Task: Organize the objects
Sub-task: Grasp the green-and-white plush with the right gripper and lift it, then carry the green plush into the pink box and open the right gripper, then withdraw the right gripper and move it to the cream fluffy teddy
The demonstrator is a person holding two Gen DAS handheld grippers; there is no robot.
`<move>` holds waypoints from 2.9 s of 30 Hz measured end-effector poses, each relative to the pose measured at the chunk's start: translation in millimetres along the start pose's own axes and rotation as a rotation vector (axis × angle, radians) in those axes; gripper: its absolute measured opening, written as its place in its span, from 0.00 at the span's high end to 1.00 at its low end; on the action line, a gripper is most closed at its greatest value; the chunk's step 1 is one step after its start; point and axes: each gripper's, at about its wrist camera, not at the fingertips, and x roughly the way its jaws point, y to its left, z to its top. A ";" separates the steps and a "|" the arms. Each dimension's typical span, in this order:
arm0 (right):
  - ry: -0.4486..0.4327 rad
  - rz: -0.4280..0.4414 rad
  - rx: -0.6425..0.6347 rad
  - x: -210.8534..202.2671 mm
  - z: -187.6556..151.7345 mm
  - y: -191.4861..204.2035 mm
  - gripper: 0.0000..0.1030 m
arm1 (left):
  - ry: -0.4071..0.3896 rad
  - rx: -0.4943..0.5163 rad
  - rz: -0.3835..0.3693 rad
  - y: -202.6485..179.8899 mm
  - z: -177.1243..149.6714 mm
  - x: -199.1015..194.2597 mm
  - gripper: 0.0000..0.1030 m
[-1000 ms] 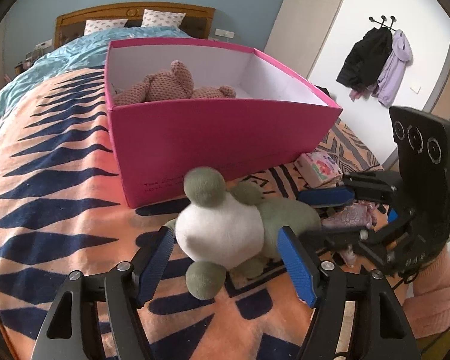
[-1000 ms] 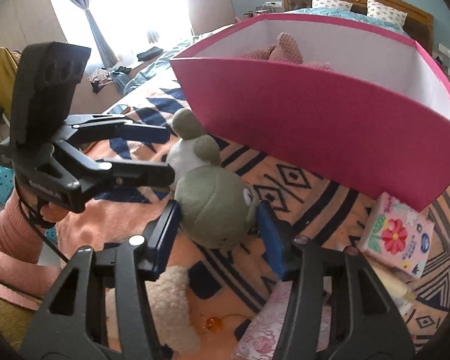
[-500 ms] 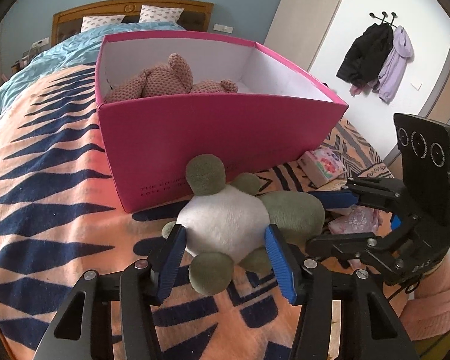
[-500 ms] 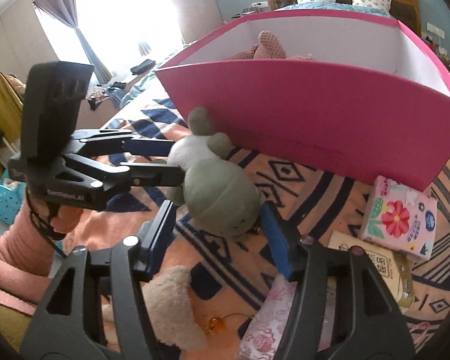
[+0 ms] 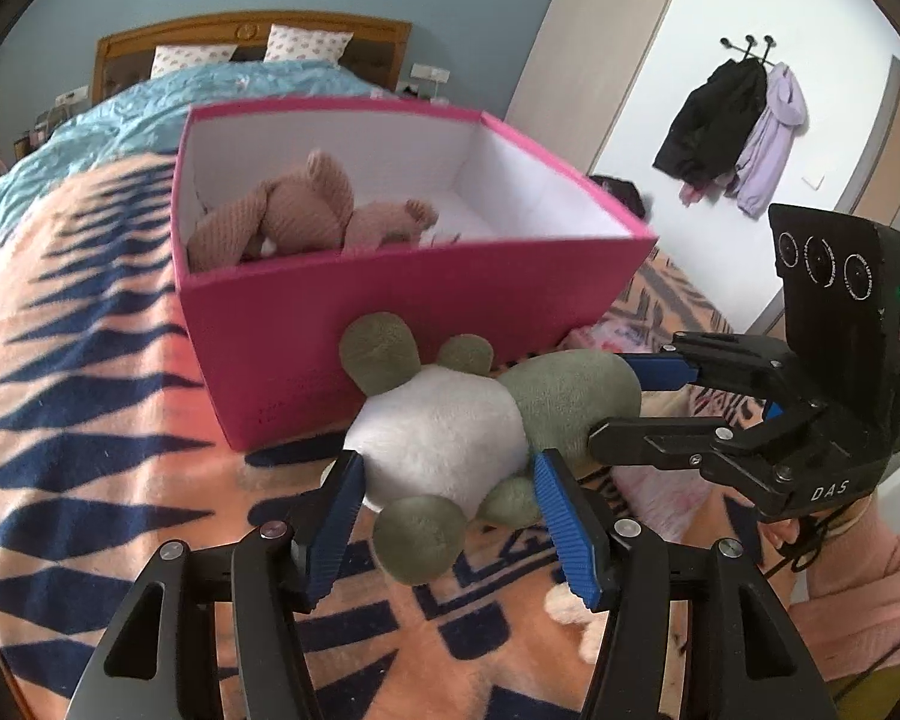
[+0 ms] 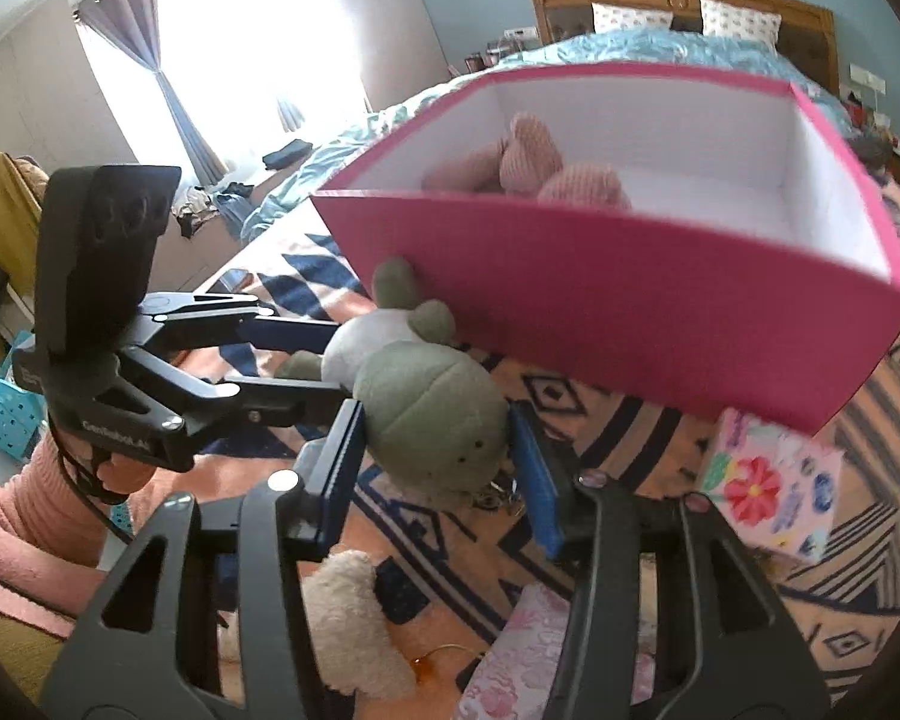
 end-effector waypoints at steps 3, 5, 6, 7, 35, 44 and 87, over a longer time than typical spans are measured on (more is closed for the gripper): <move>-0.023 -0.005 -0.030 -15.4 5.7 2.8 0.50 | -0.031 0.016 0.003 -7.2 6.7 -11.7 0.43; -0.043 -0.005 -0.051 -25.7 12.4 5.4 0.50 | -0.058 0.033 0.010 -12.4 13.9 -21.7 0.43; -0.051 -0.005 -0.061 -24.8 16.8 7.2 0.51 | -0.072 0.040 0.015 -15.2 18.4 -26.9 0.43; -0.062 -0.005 -0.071 -28.9 21.4 9.0 0.51 | -0.090 0.048 0.022 -17.8 23.6 -32.3 0.43; -0.124 -0.011 -0.132 10.5 184.4 -56.6 0.50 | -0.164 -0.025 0.104 47.0 168.9 0.0 0.46; -0.010 -0.016 -0.077 65.2 202.4 -88.4 0.52 | -0.089 -0.097 0.132 81.4 174.8 40.2 0.49; 0.132 -0.054 0.044 96.2 200.1 -102.9 0.47 | -0.156 -0.032 0.242 62.6 155.5 4.7 0.35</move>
